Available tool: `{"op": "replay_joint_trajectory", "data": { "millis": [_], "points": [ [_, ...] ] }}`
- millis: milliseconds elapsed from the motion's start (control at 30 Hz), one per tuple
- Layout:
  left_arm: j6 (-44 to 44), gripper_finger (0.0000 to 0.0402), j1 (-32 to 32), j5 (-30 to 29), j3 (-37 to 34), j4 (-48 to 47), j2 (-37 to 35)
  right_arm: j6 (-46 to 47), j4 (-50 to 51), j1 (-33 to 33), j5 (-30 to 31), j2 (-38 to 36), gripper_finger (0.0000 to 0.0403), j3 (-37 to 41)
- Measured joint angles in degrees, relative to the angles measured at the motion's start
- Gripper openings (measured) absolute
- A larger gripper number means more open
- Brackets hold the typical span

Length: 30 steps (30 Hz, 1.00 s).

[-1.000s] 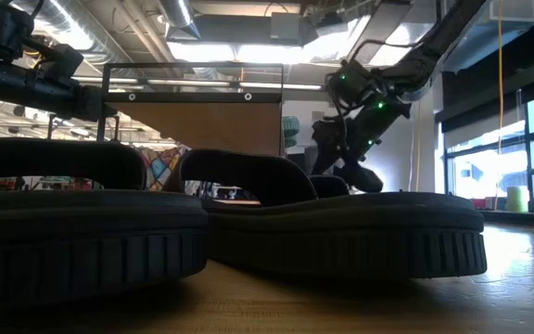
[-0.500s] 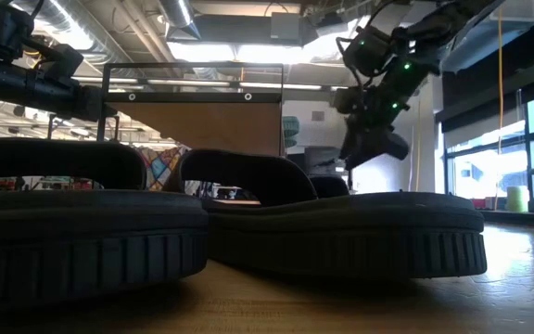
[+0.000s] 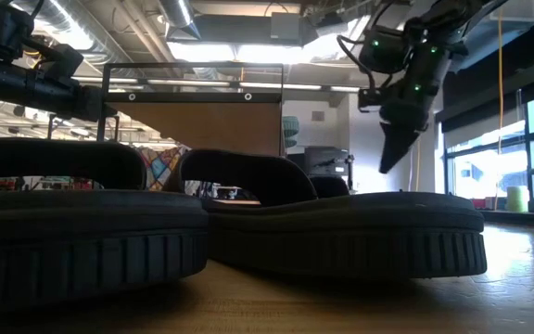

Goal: Pick and place slides into the shelf
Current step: Put the black slide under the shelf

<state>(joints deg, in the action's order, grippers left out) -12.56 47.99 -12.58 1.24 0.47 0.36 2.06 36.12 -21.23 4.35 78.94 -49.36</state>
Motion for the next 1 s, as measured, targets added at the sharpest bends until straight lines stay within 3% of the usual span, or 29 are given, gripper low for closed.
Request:
{"op": "replay_joint_trajectory", "data": {
  "millis": [300, 567, 1000],
  "points": [
    [0.0, 0.0000, 0.0, 0.0, 0.0, 0.0, 0.0, 9.9, 9.2, 0.1, 0.0, 1.1, 0.0184, 0.0],
    [0.1, 0.0000, 0.0, 0.0, 0.0, 0.0, 0.0, 11.1, 9.4, -0.1, -3.4, 8.0, 0.0184, 0.0],
    [0.0, 0.0000, 0.0, 0.0, 0.0, 0.0, 0.0, 3.5, -2.9, -4.4, -3.6, 15.3, 0.0184, 0.0]
  ]
}}
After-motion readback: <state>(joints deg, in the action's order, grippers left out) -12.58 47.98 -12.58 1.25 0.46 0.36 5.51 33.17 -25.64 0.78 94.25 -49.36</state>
